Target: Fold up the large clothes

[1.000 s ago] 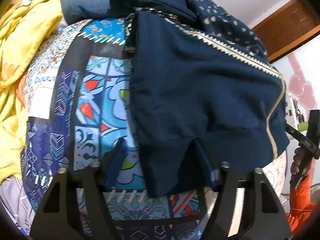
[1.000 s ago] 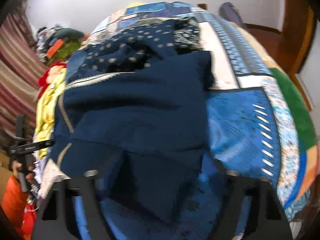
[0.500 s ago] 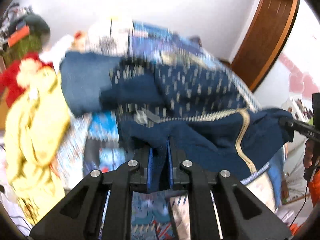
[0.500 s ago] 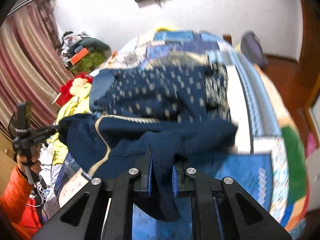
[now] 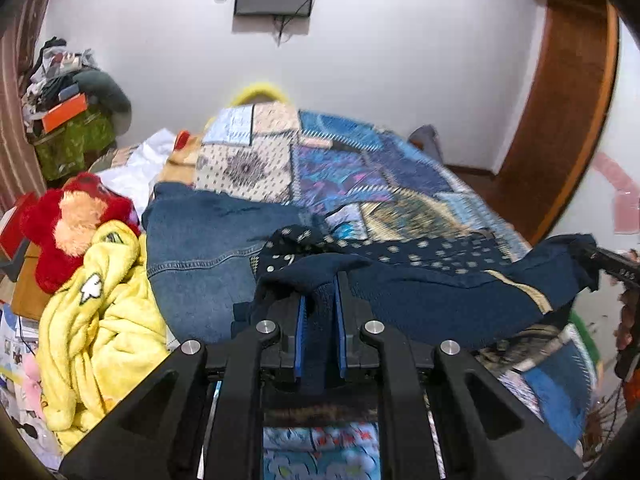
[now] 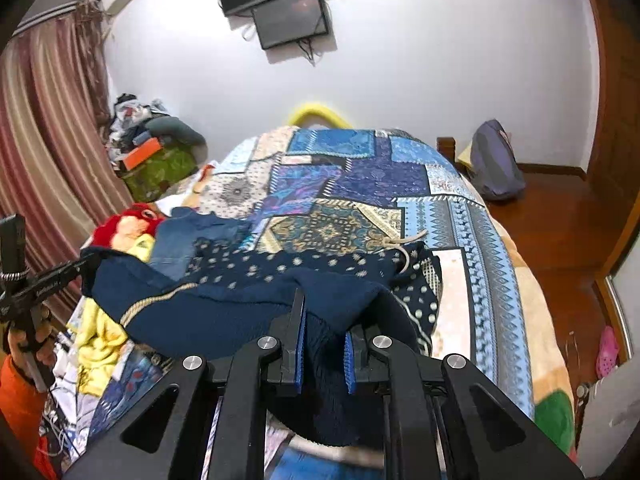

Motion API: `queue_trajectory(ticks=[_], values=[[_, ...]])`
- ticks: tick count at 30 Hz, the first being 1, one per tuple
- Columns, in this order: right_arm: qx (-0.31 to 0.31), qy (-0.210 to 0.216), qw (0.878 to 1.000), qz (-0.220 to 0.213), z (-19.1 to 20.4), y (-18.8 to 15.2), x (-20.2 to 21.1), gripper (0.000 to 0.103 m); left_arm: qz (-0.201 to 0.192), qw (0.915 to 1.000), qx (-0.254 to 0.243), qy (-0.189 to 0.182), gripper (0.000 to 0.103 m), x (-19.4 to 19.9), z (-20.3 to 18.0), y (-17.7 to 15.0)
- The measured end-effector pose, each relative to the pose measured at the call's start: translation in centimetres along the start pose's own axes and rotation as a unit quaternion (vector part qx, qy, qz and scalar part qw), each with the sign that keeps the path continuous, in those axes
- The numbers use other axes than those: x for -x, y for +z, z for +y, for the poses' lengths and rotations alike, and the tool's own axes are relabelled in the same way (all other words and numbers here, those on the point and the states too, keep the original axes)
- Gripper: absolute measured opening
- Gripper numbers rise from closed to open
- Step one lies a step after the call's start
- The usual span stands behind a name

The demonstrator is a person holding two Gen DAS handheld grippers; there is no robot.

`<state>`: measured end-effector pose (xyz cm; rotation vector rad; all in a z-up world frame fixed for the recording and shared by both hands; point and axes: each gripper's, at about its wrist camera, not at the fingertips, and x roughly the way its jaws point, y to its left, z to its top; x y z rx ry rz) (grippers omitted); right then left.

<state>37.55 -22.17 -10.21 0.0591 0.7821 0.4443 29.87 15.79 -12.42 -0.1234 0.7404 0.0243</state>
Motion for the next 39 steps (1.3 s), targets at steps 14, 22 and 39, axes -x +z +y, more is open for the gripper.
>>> queue_trajectory(ticks=[14,22,39], values=[[-0.007,-0.035,0.997,0.064,-5.4,-1.6,-11.1,0.012,0.118,0.992,0.019,0.042,0.014,-15.2,2.4,-3.0],[0.074,-0.153,0.985,0.021,-5.2,-1.6,-7.7,0.012,0.119,0.9893,-0.037,0.076,0.018,-15.2,1.3,-2.8],[0.045,-0.024,0.998,0.041,-2.1,-2.8,-1.6,0.013,0.084,0.9958,-0.035,0.0,0.048,-6.1,-1.1,-0.6]])
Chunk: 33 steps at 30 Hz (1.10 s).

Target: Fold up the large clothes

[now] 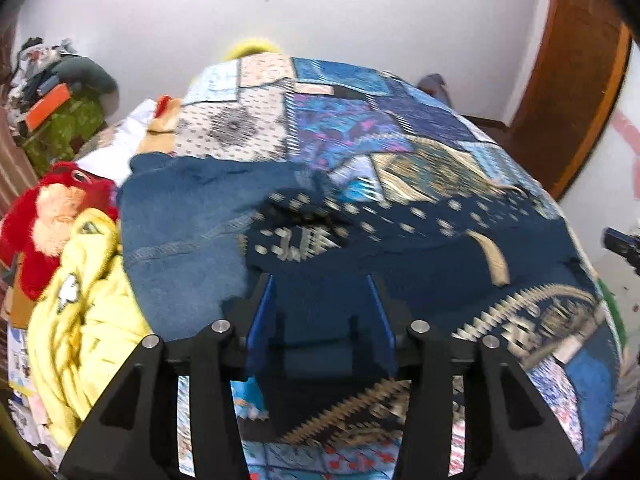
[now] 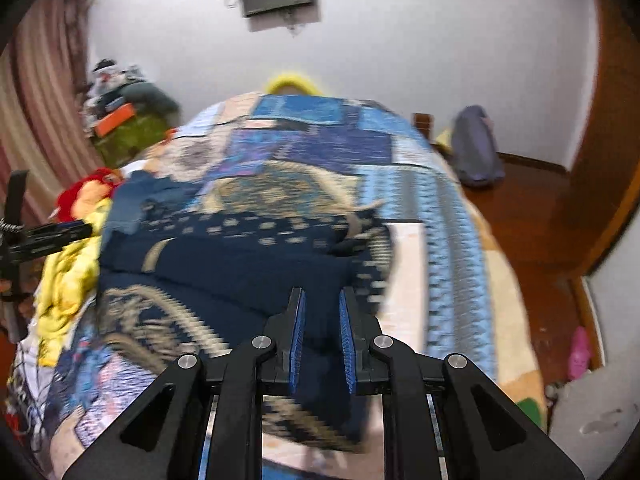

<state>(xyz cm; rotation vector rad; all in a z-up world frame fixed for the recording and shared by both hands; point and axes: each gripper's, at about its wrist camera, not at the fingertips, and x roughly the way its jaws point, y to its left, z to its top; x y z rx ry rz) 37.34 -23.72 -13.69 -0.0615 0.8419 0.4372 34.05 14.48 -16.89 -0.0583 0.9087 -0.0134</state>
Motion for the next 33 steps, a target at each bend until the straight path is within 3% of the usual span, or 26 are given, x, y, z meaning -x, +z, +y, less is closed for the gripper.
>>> queue_trajectory(ticks=[4,7,9,13,19,23,25,29,33], values=[[0.018,0.041,0.999,0.02,3.2,-0.2,-1.9,0.013,0.037,0.9986,-0.022,-0.031,0.052,-1.4,-2.2,-1.9],[0.029,0.047,0.997,0.047,4.6,-0.6,-4.3,0.013,0.059,0.9968,-0.053,-0.004,0.052,-3.5,-3.9,-3.2],[0.039,0.045,0.996,0.067,5.1,-0.7,-6.0,0.013,0.06,0.9955,-0.07,0.021,0.053,-4.7,-4.6,-3.7],[0.05,0.045,0.995,0.08,5.1,-0.1,-8.1,0.013,0.05,0.9951,-0.078,0.036,0.061,-6.5,-4.6,-3.5],[0.054,0.029,0.994,0.094,3.5,4.0,-11.5,0.012,0.035,0.9952,-0.069,0.06,0.067,-9.1,-2.5,1.6],[0.024,-0.033,0.999,0.028,2.2,8.5,-10.7,0.013,-0.012,0.9937,-0.042,0.103,0.067,-7.7,-0.8,7.1],[0.003,-0.036,0.999,-0.003,1.7,10.1,-9.5,0.013,-0.046,0.9923,-0.016,0.114,0.067,-6.1,0.1,8.7],[-0.002,0.014,1.0,-0.006,2.4,10.6,-8.1,0.013,-0.062,0.9948,0.008,0.08,0.067,-4.0,1.2,9.6],[0.048,0.047,0.998,0.017,5.6,8.3,-7.5,0.013,-0.036,0.9987,-0.007,0.034,0.069,-3.7,0.1,7.6]])
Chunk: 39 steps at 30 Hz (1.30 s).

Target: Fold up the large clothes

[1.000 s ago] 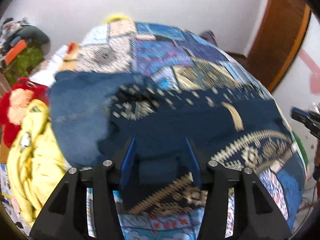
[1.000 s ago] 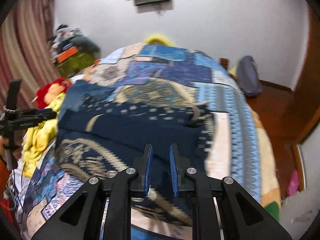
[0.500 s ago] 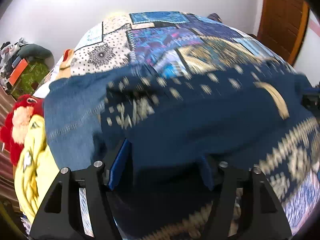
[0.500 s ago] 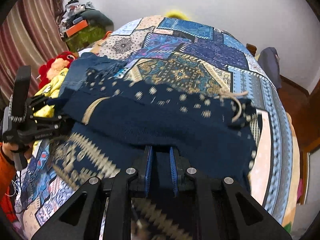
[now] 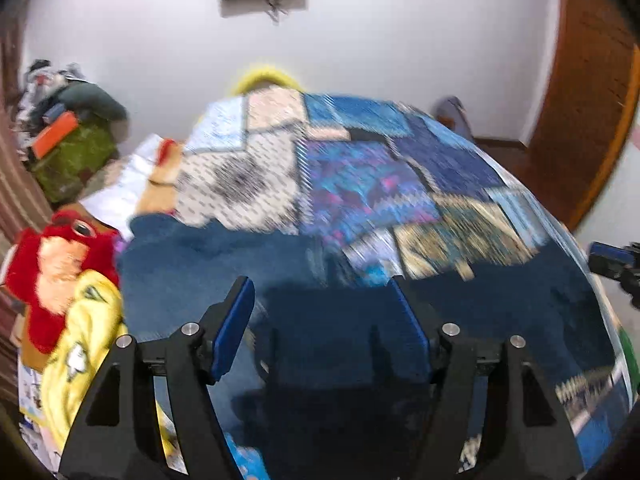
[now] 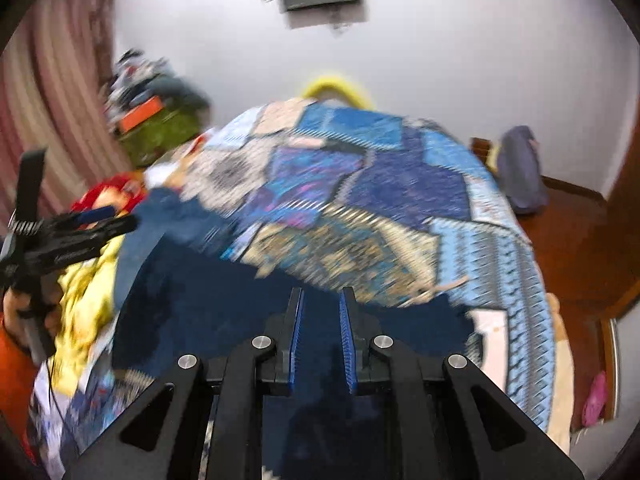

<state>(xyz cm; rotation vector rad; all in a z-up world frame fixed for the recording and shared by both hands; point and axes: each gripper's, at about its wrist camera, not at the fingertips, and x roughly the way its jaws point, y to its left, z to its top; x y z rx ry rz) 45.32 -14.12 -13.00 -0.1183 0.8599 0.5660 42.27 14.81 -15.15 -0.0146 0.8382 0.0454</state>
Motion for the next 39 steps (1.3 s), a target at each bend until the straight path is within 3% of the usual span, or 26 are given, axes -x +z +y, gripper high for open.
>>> queue_trajectory(ticks=[4,8,13,16,22,26,30,31,32,34,39], values=[[0.051,0.011,0.998,0.043,3.5,-3.2,-1.5,0.013,0.042,0.9981,-0.033,-0.031,0.069,-0.5,-2.5,-3.1],[0.062,-0.006,0.994,0.087,4.3,-6.4,-3.5,0.013,0.07,0.9952,-0.047,-0.05,0.07,-1.0,-5.1,-6.3],[0.044,-0.022,0.996,0.075,3.1,-7.8,-3.3,0.013,0.103,0.9905,-0.055,-0.072,0.073,-2.5,-7.1,-10.3],[0.046,-0.05,0.995,0.074,2.5,-8.2,-2.7,0.013,0.085,0.9925,-0.08,-0.035,0.089,-2.7,-7.2,-11.9],[0.043,-0.098,0.992,0.059,0.7,-9.6,-1.7,0.014,0.068,0.9942,-0.076,-0.034,0.091,-1.8,-5.8,-13.0],[0.025,-0.156,0.985,0.067,-1.0,-10.6,-1.6,0.015,0.056,0.9957,-0.07,-0.022,0.091,-1.3,-5.3,-13.6],[0.014,-0.174,0.982,0.069,-2.9,-11.7,-0.8,0.017,0.056,0.9966,-0.06,-0.01,0.091,-0.9,-4.2,-14.5],[0.014,-0.187,0.98,0.069,-3.3,-11.9,-0.6,0.032,0.057,0.9968,-0.056,-0.005,0.091,-0.8,-3.7,-14.6],[0.014,-0.218,0.974,0.064,-3.8,-12.1,-0.2,0.067,0.059,0.9969,-0.052,0.002,0.091,-0.7,-3.3,-14.8],[-0.001,-0.275,0.96,0.053,-5.3,-12.7,0.8,0.103,0.068,0.9959,-0.048,0.036,0.091,-0.7,-2.2,-15.2],[-0.085,-0.222,0.967,0.096,-9.2,-14.5,2.1,0.103,0.078,0.9948,0.012,0.065,0.09,0.3,2.0,-16.5]])
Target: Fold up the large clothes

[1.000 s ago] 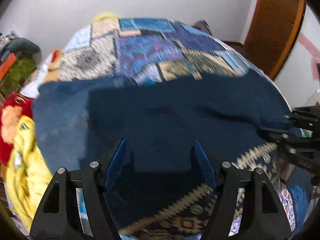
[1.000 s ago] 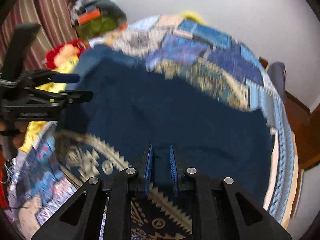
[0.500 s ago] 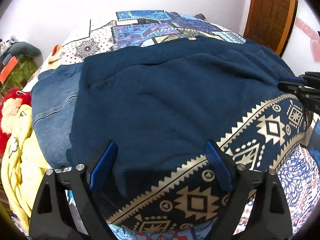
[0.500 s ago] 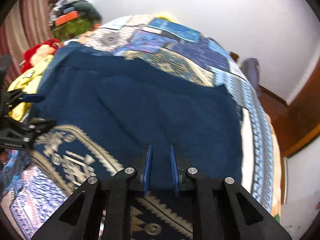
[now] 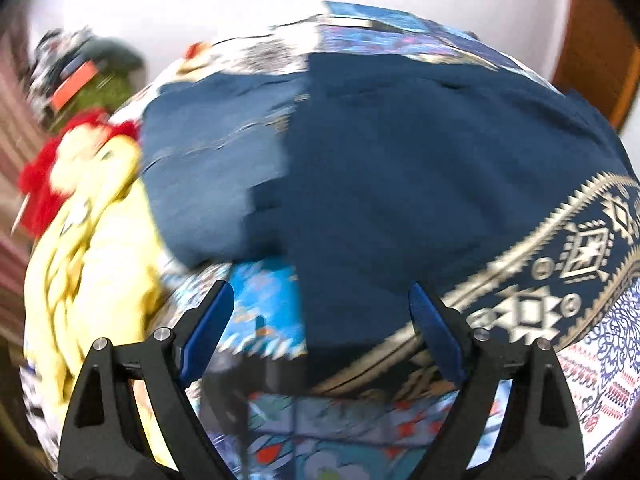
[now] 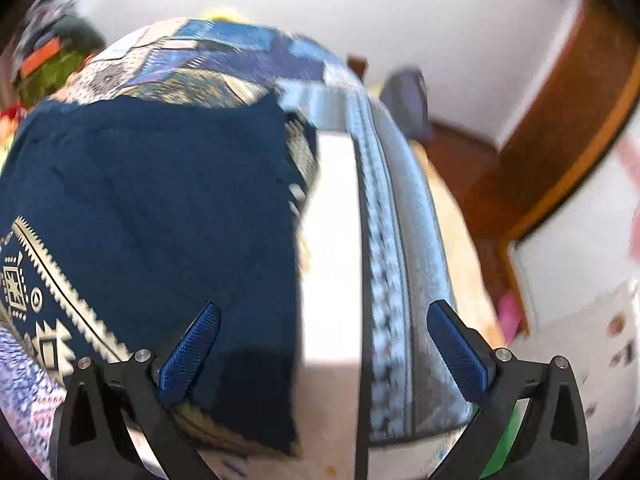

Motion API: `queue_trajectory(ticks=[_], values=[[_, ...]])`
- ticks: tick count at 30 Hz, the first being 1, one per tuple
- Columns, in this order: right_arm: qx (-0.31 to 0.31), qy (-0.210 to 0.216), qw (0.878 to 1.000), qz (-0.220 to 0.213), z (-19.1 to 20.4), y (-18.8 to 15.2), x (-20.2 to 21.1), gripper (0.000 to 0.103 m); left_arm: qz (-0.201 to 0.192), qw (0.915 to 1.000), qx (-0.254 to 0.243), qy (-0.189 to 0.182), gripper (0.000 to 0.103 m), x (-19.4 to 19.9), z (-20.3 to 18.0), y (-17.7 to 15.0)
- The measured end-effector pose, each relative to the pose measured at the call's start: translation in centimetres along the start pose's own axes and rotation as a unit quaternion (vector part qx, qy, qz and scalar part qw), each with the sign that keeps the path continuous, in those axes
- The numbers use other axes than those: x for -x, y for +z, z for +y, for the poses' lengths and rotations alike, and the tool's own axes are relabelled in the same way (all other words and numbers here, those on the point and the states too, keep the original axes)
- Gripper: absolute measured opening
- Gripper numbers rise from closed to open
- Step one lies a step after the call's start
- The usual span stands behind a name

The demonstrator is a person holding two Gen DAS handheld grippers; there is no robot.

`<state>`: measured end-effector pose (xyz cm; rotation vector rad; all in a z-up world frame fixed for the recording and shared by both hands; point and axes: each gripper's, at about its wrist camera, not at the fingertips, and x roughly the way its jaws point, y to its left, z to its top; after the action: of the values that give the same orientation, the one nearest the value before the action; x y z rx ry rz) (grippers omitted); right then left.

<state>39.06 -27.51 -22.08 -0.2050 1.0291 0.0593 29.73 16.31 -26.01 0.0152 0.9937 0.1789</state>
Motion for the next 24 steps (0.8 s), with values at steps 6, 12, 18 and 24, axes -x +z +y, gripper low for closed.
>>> queue_trajectory(ticks=[6,12,18,24], values=[[0.006,0.01,1.0,-0.026,0.1,0.0,3.0,0.103,-0.026,0.9982,0.053,0.007,0.09,2.7,2.8,-0.9],[0.036,0.057,0.995,-0.072,4.1,1.0,7.1,0.103,-0.048,0.9957,0.073,-0.032,0.09,5.6,1.6,-1.1],[0.072,0.103,0.987,-0.102,9.1,2.2,9.3,0.103,-0.043,0.9905,0.088,-0.097,0.09,6.6,0.0,-1.2],[0.097,0.146,0.983,-0.06,13.6,2.1,6.7,0.103,0.012,0.9713,0.143,-0.19,0.09,5.1,-0.3,-1.9]])
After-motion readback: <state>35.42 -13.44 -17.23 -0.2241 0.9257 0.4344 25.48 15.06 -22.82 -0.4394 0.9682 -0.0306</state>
